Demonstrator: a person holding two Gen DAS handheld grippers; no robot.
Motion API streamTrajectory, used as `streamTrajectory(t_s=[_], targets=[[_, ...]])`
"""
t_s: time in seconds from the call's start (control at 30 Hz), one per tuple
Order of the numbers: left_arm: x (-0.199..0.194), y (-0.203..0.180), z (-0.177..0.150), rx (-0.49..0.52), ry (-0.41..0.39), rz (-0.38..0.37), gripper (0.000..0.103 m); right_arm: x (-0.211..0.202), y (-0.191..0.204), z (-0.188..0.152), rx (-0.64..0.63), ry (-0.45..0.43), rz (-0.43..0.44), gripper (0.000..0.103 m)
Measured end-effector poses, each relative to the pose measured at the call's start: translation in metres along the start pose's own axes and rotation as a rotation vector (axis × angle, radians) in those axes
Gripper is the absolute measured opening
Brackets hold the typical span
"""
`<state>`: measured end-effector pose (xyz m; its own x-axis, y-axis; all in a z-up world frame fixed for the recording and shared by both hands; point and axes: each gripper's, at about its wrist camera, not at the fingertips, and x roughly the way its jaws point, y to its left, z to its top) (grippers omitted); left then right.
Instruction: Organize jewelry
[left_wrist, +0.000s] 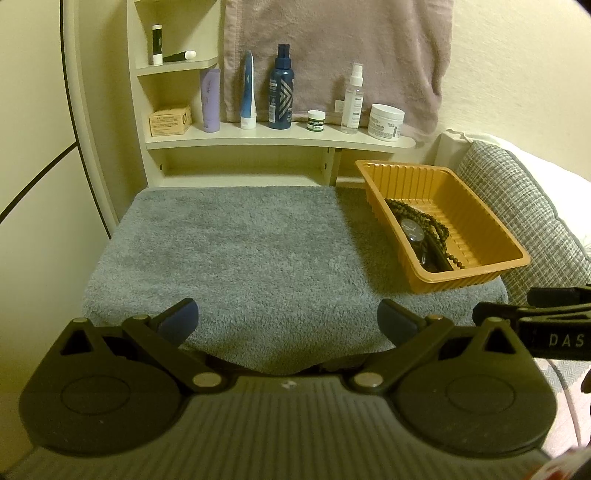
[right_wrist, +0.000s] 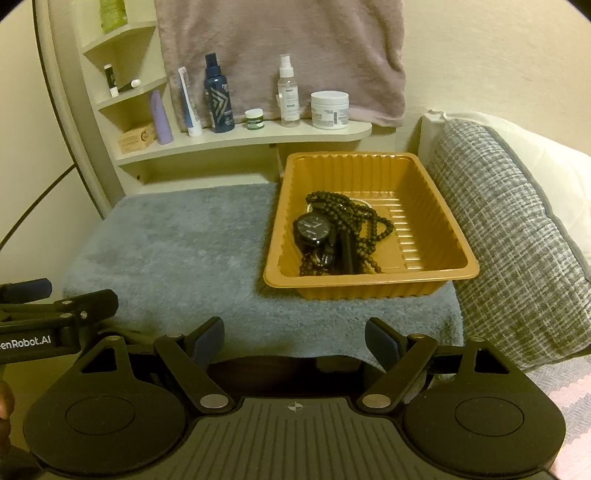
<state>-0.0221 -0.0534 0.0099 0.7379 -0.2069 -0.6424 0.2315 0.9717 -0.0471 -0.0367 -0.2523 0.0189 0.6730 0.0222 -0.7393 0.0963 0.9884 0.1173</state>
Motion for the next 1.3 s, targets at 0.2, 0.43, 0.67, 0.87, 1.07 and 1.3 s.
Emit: streamTrajectory(t_s=[0.2, 0.43, 0.67, 0.87, 1.07, 1.3], targets=[[0.0001, 0.0002, -0.0002, -0.002, -0.001, 0.001, 0.102, 0.0003, 0.0008, 0.0000, -0.001, 0.001, 0.002, 0.083], [-0.0003, 0.0010, -0.0001, -0.004, -0.002, 0.001, 0.102, -0.0001, 0.0010, 0.0002, 0.000, -0.004, -0.003, 0.083], [-0.0013, 0.0023, 0.0001, -0.006, -0.003, 0.002, 0.102, -0.0001, 0.0010, 0.0001, -0.001, -0.004, -0.003, 0.083], [-0.0014, 0.0030, 0.0004, -0.004, -0.003, -0.001, 0.102, -0.0006, 0.0011, 0.0002, -0.001, -0.004, -0.002, 0.083], [-0.0016, 0.0030, 0.0003, -0.004, -0.003, -0.001, 0.102, -0.0007, 0.0017, 0.0003, -0.003, -0.006, -0.004, 0.083], [-0.0016, 0.0036, 0.0003, -0.004, -0.004, -0.002, 0.102, -0.0005, 0.0017, 0.0000, -0.002, -0.006, -0.003, 0.083]])
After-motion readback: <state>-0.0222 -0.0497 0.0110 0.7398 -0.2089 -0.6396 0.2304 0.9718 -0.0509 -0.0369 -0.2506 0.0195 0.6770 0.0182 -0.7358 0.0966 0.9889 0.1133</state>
